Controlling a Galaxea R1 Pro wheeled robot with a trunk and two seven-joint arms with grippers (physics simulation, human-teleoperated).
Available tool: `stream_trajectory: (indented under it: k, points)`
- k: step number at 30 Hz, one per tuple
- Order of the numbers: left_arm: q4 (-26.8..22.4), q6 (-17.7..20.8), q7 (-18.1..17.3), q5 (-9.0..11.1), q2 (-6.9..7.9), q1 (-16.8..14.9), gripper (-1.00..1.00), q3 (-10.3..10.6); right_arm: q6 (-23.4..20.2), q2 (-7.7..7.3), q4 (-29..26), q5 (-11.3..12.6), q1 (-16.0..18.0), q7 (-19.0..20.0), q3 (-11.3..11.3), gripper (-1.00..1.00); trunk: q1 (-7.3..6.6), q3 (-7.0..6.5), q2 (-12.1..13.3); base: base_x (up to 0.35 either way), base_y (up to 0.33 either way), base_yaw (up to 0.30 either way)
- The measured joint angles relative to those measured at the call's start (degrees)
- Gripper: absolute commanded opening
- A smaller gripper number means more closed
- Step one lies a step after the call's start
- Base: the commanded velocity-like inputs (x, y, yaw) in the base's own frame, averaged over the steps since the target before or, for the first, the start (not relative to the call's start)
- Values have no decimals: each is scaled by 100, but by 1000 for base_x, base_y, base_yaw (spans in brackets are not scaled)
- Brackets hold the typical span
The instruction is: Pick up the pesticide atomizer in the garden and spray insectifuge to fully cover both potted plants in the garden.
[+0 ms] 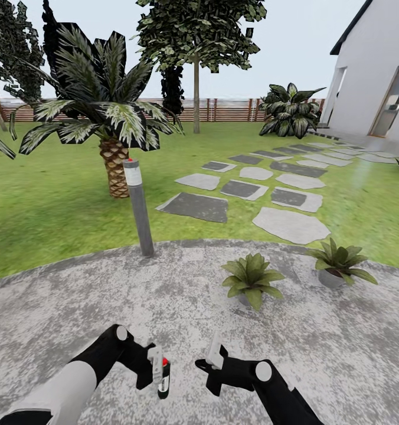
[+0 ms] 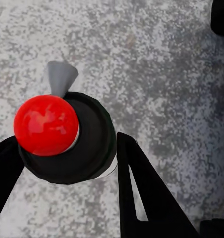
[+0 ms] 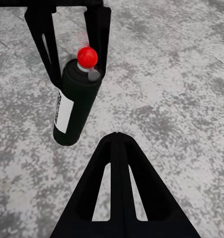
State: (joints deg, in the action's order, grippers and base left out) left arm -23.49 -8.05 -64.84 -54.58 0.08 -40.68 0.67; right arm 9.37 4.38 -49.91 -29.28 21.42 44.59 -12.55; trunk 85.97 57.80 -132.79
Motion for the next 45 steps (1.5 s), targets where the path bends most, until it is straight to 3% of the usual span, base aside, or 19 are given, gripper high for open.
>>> stream_trajectory:
  k: [13,25,45]
  points:
    - [0,-139,-6,11,-445,8,-100,59,0,-1,-14,0,0,0,0,-100,0,0,0,0,0,0]
    - [5,-161,-6,44,-596,9,-100,60,0,-1,-14,0,0,0,0,-100,0,0,0,0,0,0]
    - [20,-402,-151,76,-692,9,-100,60,0,-2,-14,-9,0,0,0,-100,0,0,0,0,0,0]
